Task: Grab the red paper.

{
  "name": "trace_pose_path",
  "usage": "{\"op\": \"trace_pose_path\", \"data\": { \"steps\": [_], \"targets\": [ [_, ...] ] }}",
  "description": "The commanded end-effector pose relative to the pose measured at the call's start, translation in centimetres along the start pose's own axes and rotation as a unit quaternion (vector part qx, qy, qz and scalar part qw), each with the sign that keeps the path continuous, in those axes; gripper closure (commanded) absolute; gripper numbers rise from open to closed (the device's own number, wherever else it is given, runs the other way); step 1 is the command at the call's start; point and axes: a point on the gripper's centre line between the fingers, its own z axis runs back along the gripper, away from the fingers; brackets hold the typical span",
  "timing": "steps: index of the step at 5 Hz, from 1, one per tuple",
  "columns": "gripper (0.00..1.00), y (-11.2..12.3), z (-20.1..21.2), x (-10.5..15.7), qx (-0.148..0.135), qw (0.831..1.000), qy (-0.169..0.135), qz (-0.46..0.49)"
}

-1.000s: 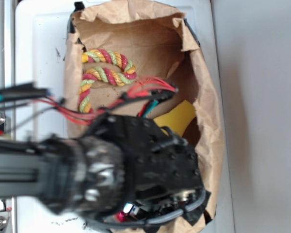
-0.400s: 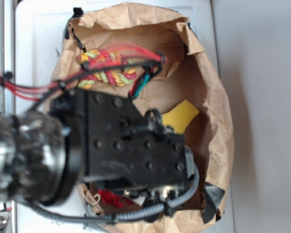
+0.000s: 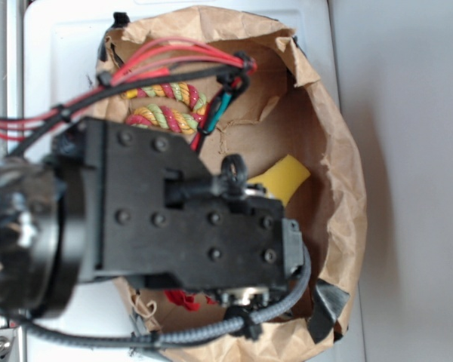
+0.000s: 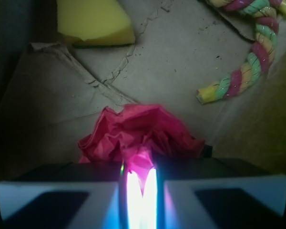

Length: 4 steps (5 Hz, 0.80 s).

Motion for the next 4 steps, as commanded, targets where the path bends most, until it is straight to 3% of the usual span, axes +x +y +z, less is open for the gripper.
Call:
{"op": "trace_pose_path", "data": {
  "steps": [1, 2, 4],
  "targets": [
    [1.00, -0.1, 5.1, 0.1, -0.016, 0.998, -0.066, 0.001],
    [1.00, 0.4, 5.0, 0.8, 0.002, 0.996, -0.090, -0.024],
    [1.00, 1.5, 6.2, 2.2, 0.012, 0.990, -0.124, -0.071]
  ]
}}
